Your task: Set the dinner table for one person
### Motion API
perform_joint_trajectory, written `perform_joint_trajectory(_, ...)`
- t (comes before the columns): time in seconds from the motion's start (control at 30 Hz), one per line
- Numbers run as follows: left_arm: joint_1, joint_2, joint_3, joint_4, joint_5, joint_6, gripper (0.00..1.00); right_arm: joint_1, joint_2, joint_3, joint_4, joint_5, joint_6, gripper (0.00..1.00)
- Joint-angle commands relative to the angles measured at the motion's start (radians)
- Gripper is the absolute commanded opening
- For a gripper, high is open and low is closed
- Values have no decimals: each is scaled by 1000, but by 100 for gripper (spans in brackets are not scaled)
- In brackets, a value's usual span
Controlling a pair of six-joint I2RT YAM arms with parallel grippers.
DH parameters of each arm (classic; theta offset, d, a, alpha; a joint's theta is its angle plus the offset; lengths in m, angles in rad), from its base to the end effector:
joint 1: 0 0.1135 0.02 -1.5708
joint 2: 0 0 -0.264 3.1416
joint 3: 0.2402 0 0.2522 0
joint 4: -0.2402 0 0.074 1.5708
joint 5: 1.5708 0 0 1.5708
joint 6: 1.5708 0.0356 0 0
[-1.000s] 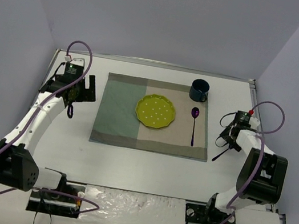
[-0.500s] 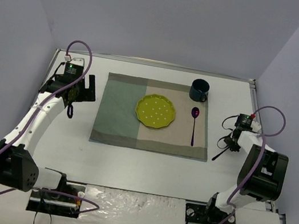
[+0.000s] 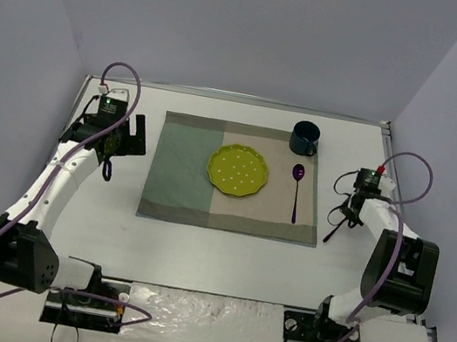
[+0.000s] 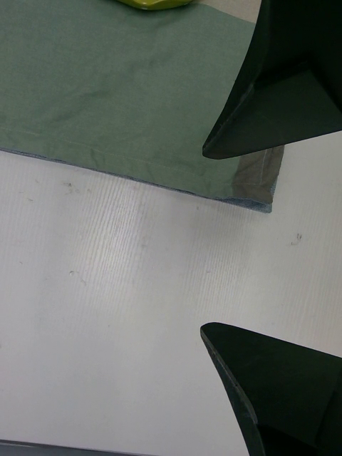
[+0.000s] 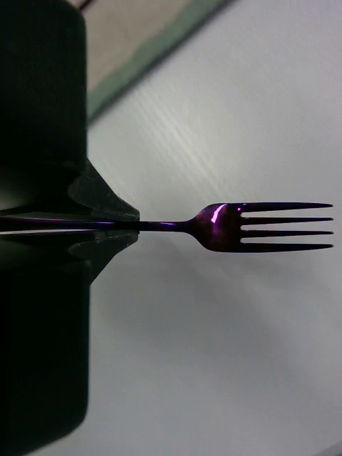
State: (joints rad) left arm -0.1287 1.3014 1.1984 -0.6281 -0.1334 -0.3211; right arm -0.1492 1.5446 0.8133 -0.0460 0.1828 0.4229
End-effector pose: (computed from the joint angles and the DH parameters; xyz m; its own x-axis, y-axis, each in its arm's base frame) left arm 0.2792 -0.0314 0.3295 -0.6375 -0.2329 -0.7344 -0.1814 0.9718 -0.1507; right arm 0.3087 -0.0530 0.1820 -0.5199 0.4863 -0.7023 0.5348 0.8264 0.1763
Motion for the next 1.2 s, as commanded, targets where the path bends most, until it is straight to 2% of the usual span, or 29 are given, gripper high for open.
perform_joint_trajectory(0.0, 8, -32, 20, 24, -23, 15, 97, 187, -92, 189, -40, 103, 16, 0)
perform_joint_trajectory(0.17, 6, -41, 15, 16, -34, 16, 97, 428, -14, 412, -132, 154, 8, 0)
perform_joint_trajectory(0.27, 7, -62, -5, 7, -57, 14, 97, 584, 68, 556, -174, 123, 18, 0)
perform_joint_trajectory(0.47, 18, -155, -75, -25, -91, 7, 97, 786, 277, 819, -209, 67, 35, 0)
perform_joint_trajectory(0.73, 20, -249, -150, -24, -178, -10, 97, 925, 550, 1147, -276, -20, 121, 0)
perform_joint_trajectory(0.83, 20, -254, -193, 3, -187, -19, 97, 950, 599, 1188, -276, -27, 158, 0)
perform_joint_trajectory(1.17, 32, -232, -191, -2, -181, -15, 97, 987, 746, 1245, -251, -25, 278, 0)
